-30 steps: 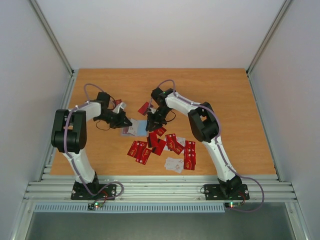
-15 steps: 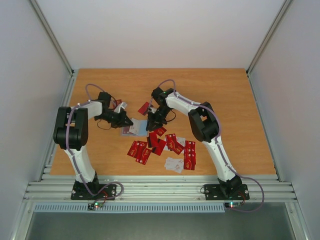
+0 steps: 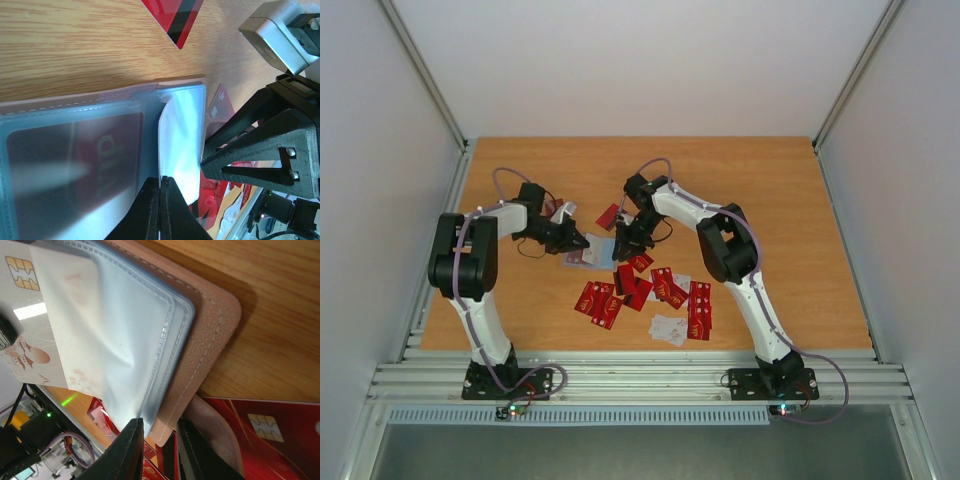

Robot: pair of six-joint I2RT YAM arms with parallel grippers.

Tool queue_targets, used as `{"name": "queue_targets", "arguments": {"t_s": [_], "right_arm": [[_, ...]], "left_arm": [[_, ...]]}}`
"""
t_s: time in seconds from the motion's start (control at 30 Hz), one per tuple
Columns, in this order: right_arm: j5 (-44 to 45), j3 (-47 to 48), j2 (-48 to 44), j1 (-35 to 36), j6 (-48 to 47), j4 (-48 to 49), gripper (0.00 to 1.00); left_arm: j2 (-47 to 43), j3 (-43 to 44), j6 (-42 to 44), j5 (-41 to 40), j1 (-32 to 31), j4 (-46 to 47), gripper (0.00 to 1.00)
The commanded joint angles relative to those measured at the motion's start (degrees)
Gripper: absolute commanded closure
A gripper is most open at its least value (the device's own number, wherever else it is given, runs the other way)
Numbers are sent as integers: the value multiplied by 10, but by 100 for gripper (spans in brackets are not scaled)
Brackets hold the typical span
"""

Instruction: Put the credit cards into the card holder

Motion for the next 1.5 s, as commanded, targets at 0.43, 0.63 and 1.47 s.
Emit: {"name": "queue_targets", "arguments": {"t_s": [0.43,0.63,1.47], "right_arm": [[4,24,10,-3,1,0,74],[6,45,4,-3,1,-7,73],[8,48,12,-3,34,23,87]], "left_arm": [[38,0,4,6,-15,6,100],[42,0,4,-1,-15,4,100],[37,8,-11,-17,-16,-6,100]]}}
